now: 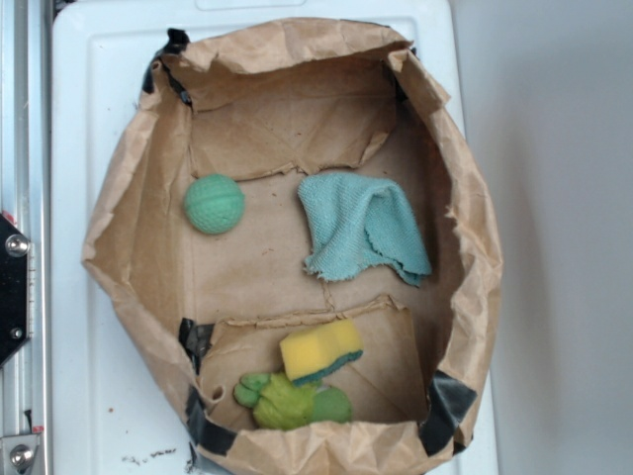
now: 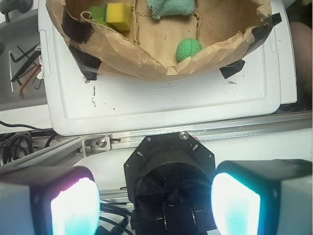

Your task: Grab the green sponge.

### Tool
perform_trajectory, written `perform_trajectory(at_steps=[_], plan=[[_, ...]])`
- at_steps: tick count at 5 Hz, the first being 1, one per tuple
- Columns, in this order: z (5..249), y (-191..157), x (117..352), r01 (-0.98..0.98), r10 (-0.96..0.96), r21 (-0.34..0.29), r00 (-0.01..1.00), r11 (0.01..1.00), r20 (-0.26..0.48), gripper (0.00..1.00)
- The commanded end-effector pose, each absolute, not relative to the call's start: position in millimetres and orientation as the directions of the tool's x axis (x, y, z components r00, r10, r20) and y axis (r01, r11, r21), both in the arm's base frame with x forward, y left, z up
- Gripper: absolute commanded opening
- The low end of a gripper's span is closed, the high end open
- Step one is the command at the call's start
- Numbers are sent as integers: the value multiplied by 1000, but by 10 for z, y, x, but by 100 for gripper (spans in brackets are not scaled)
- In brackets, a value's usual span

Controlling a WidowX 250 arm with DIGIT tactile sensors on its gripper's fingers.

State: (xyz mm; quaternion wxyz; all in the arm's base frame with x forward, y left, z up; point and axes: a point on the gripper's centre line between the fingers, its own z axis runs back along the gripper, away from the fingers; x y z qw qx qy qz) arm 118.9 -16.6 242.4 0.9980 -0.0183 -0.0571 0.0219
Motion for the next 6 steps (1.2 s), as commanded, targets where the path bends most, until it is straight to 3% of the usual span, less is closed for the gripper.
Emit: perform_trajectory(at_steps=[1, 3, 6], plan=[[2424, -166, 1189, -42, 46, -39, 993, 998, 113, 100], [2157, -33, 1659, 38, -35, -13, 978, 999, 204, 100], [1938, 176, 2303, -30, 28, 7, 975, 1000, 218, 100]])
